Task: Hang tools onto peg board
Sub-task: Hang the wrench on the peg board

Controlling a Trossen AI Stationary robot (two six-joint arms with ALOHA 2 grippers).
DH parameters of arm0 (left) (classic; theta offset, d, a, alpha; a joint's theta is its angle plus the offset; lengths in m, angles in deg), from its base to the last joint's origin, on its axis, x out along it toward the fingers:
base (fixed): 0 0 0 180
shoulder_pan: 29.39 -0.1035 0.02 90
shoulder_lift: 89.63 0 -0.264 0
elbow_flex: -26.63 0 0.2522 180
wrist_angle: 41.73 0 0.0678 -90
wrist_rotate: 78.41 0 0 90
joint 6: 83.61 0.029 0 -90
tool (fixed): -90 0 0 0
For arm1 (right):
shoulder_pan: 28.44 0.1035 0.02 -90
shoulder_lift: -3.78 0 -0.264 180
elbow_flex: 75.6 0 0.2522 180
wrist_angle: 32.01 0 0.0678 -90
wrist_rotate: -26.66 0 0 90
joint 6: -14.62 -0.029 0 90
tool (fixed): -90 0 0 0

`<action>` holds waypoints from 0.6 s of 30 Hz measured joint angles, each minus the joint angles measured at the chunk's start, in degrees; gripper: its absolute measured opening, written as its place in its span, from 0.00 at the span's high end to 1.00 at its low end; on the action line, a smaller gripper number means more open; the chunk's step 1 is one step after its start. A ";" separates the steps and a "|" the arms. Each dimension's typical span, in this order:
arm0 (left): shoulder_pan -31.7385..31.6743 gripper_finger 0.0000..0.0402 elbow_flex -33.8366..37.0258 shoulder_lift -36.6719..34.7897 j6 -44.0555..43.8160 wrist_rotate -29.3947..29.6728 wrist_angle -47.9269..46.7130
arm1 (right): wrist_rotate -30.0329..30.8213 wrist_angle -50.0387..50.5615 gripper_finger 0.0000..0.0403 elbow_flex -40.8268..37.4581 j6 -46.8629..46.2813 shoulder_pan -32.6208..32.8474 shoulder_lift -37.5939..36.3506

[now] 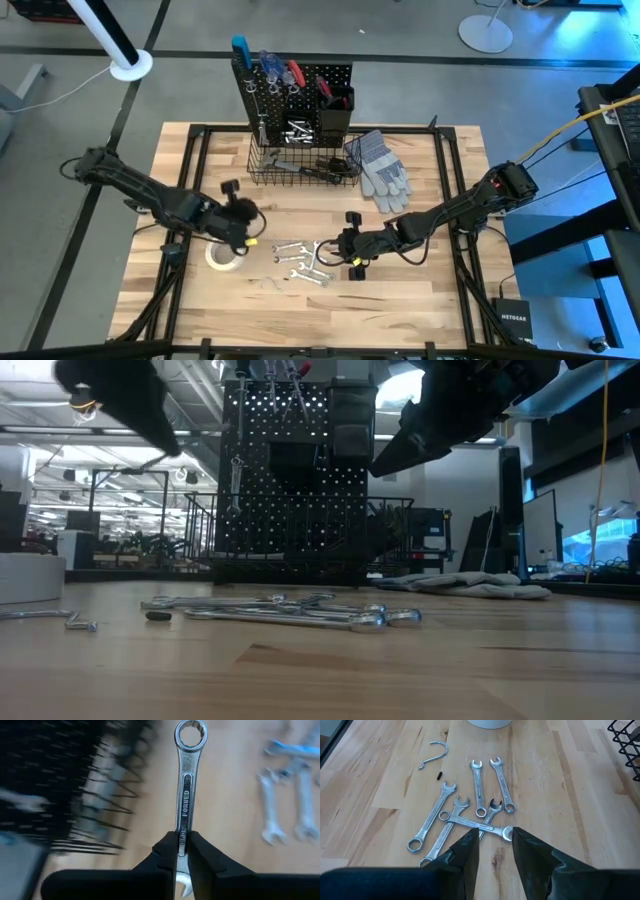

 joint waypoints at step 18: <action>-12.19 0.95 -0.05 -6.36 12.80 18.66 6.84 | 1.47 0.13 0.70 0.00 0.11 -0.01 0.00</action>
